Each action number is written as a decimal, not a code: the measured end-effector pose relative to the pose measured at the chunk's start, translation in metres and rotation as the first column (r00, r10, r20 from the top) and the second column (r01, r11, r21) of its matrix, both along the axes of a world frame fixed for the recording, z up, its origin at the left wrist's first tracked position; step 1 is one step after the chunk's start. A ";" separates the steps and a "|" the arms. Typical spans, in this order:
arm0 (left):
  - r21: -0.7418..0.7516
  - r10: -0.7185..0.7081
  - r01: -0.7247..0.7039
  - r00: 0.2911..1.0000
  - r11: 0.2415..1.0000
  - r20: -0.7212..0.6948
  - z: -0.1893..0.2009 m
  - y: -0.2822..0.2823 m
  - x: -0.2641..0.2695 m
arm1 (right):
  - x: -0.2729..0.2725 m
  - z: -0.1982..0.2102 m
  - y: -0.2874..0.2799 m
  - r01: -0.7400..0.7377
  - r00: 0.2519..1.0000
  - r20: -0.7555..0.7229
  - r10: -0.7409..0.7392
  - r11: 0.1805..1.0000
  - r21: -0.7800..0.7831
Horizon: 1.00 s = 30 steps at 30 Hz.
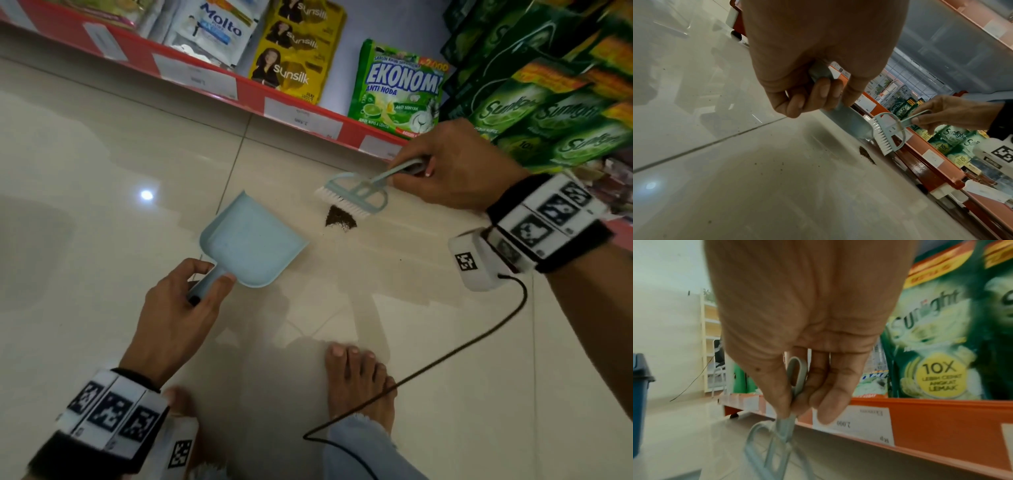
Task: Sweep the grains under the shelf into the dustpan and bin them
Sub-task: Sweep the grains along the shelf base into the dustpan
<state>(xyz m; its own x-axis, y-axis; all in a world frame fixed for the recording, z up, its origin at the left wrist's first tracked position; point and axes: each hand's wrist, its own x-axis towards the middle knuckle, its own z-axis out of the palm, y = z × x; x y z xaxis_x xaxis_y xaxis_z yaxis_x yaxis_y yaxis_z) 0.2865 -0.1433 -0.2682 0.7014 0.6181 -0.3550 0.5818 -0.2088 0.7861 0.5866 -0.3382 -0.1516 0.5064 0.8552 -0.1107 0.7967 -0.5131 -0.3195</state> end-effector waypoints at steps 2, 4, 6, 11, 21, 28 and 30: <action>0.003 -0.007 0.007 1.000 1.000 -0.007 0.000 0.000 0.001 | -0.005 0.004 -0.009 0.057 0.996 0.060 -0.062 0.995 0.078; -0.005 -0.019 0.019 1.000 1.000 -0.012 0.000 0.000 0.002 | -0.013 -0.004 -0.012 0.086 0.983 0.156 -0.098 0.993 0.082; -0.011 -0.027 0.027 1.000 1.000 -0.011 0.000 -0.001 0.004 | -0.023 -0.023 -0.009 0.120 0.959 0.259 -0.113 0.993 -0.009; -0.010 -0.031 0.031 1.000 0.999 0.006 0.000 -0.003 0.008 | -0.045 -0.066 -0.002 0.134 0.979 0.181 -0.092 0.962 -0.239; 0.009 -0.025 0.025 0.999 1.000 -0.021 -0.001 -0.001 0.004 | -0.046 -0.053 0.003 0.107 0.970 0.227 -0.092 0.993 -0.053; 0.005 -0.023 0.023 1.000 1.000 -0.016 0.004 0.004 0.001 | -0.031 -0.068 0.028 -0.131 0.991 0.011 0.133 0.985 -0.114; 0.003 -0.002 0.002 1.000 1.000 -0.015 0.005 0.006 -0.002 | -0.030 -0.064 0.015 -0.185 0.983 -0.043 0.181 0.976 -0.119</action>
<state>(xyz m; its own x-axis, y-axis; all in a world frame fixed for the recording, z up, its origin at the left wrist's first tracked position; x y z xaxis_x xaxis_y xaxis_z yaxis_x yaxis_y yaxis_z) 0.2840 -0.1368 -0.2633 0.6973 0.6176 -0.3639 0.5932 -0.2122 0.7766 0.5564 -0.3236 -0.2159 0.3374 0.9120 -0.2332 0.8708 -0.3965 -0.2907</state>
